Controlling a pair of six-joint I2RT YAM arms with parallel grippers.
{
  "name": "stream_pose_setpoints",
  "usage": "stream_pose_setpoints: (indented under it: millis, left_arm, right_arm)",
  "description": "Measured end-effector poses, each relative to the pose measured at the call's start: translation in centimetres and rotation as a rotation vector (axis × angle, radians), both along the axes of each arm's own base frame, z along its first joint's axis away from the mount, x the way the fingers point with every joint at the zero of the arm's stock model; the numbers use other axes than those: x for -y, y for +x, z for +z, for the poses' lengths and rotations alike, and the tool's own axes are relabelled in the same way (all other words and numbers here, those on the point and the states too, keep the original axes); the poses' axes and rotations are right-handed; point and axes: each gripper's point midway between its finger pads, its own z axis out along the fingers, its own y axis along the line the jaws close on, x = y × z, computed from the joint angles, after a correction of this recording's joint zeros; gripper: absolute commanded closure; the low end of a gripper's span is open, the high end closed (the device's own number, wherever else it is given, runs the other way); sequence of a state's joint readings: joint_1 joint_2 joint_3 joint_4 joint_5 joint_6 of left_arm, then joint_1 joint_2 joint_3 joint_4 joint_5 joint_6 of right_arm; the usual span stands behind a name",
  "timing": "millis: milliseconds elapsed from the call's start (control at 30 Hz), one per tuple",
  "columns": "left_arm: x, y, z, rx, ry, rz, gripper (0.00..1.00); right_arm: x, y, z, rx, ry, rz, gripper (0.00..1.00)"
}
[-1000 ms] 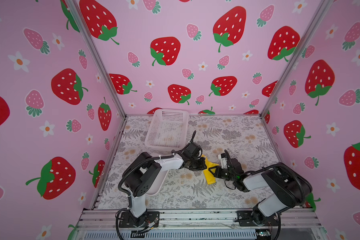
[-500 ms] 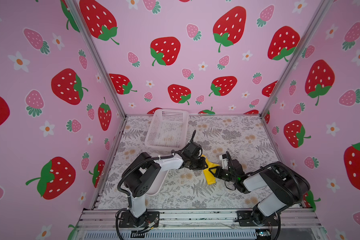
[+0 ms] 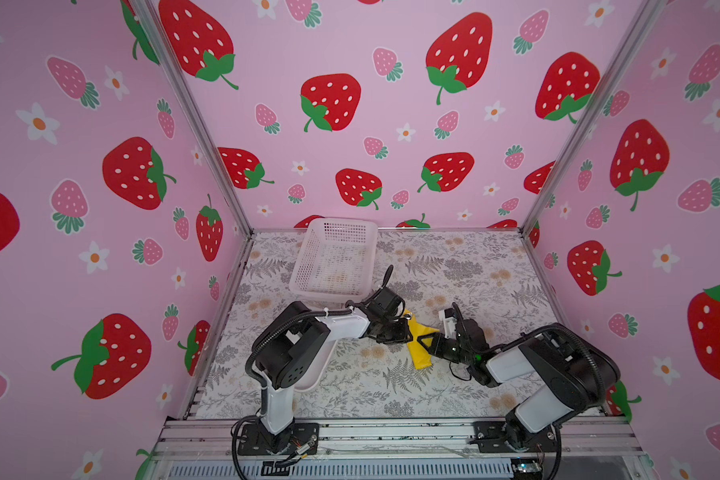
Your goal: Place the utensils on the paper napkin and roll it up
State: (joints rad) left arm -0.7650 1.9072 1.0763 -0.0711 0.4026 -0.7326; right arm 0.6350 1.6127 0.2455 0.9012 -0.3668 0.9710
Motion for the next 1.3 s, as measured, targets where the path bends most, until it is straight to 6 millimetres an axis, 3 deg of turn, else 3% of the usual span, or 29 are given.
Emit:
stream_pose_setpoints:
  millis: [533,667,833,1167,1300]
  left_arm:
    - [0.5,0.3,-0.3,-0.007,0.000,-0.010,0.79]
    - [0.6,0.4,-0.3,-0.006,-0.001,-0.011,0.80]
    - [0.7,0.4,-0.3,-0.005,0.000,-0.014,0.80]
    - [0.6,0.4,-0.3,-0.002,0.002,-0.022,0.80]
    - [0.7,0.4,-0.2,-0.002,0.000,-0.024,0.77]
  right_arm:
    - [-0.4,0.9,0.4,0.039,-0.039,0.034,0.62]
    - [-0.6,1.1,0.5,0.055,-0.051,0.057,0.61]
    - [-1.0,1.0,0.4,0.058,-0.046,0.092,0.66]
    - [-0.9,0.6,-0.1,0.032,-0.054,0.098,0.87]
    - [-0.7,0.4,-0.1,0.020,-0.041,0.089,0.90]
